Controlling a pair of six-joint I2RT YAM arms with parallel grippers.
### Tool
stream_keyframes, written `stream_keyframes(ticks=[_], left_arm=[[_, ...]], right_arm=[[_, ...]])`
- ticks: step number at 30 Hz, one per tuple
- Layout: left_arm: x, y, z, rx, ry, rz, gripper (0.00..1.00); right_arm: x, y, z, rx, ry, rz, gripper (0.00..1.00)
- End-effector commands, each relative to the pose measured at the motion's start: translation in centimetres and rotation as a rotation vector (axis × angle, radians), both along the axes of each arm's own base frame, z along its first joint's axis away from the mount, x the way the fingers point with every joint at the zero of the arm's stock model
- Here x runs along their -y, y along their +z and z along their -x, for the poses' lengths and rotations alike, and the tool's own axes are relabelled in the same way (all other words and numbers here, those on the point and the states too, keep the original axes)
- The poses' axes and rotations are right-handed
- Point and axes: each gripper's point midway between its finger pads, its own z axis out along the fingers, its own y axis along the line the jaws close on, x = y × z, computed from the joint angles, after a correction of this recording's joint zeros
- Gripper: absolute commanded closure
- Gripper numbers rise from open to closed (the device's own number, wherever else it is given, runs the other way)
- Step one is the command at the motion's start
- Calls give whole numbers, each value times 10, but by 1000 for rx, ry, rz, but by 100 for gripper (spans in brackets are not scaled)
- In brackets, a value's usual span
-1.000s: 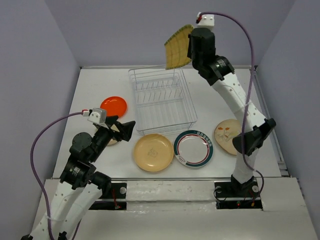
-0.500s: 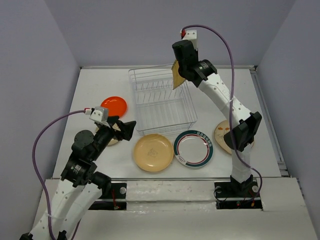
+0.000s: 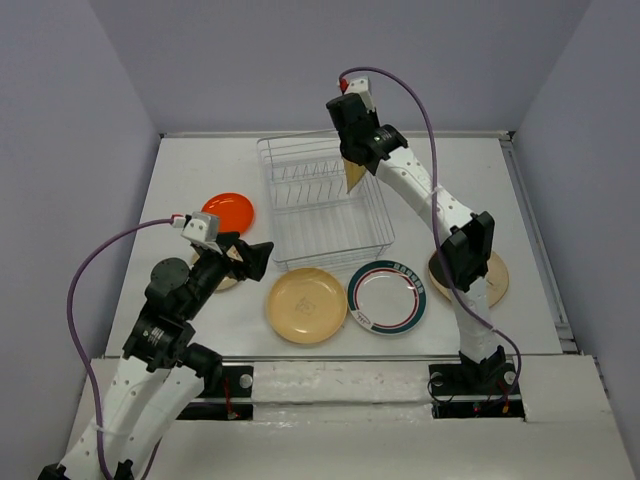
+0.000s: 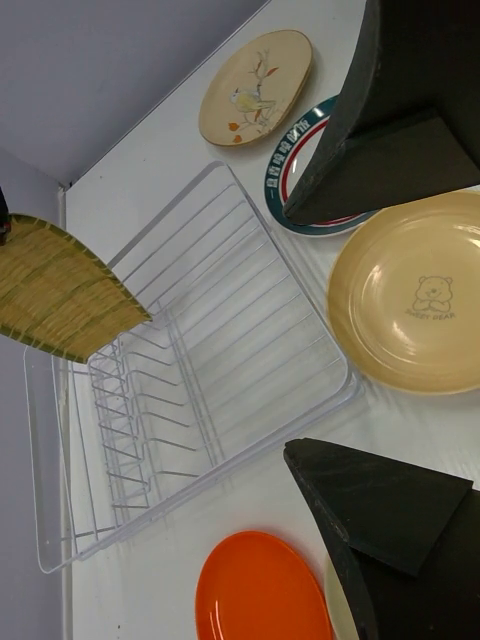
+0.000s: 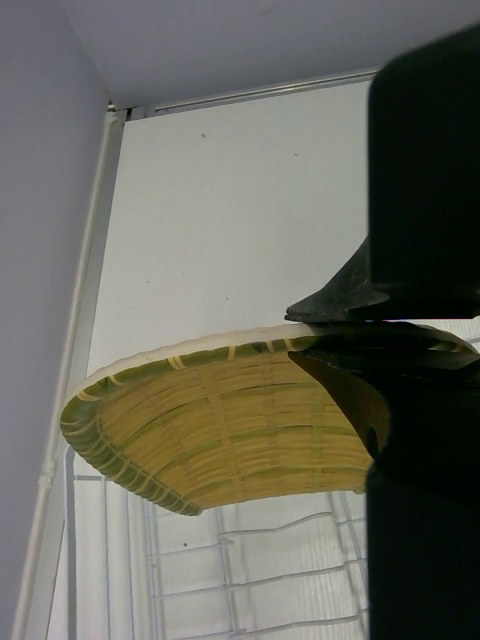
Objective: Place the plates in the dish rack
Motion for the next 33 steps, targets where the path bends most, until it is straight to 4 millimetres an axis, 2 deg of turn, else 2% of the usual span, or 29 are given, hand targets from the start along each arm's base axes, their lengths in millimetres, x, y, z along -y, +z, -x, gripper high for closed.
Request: stream_keyframes(ticks=[1, 3, 7, 10, 12, 19, 29, 33], left_arm=[[0, 33, 1, 83, -7, 29, 1], [0, 33, 0, 84, -8, 30, 1], [0, 33, 0, 82, -8, 31, 1], [1, 33, -1, 81, -10, 32, 1], [1, 33, -1, 81, -11, 32, 1], [1, 33, -1, 82, -11, 32, 1], [0, 33, 0, 82, -11, 32, 1], [1, 33, 0, 84, -13, 33, 1]], right_arm=[[13, 56, 0, 119, -32, 16, 93], [13, 56, -1, 116, -27, 32, 93], [16, 74, 2, 147, -26, 24, 93], [20, 96, 7, 186, -26, 10, 93], [21, 96, 7, 186, -23, 17, 93], [10, 57, -3, 119, -7, 37, 93], [-7, 18, -18, 57, 39, 60, 93], [-11, -12, -26, 11, 43, 112, 93]])
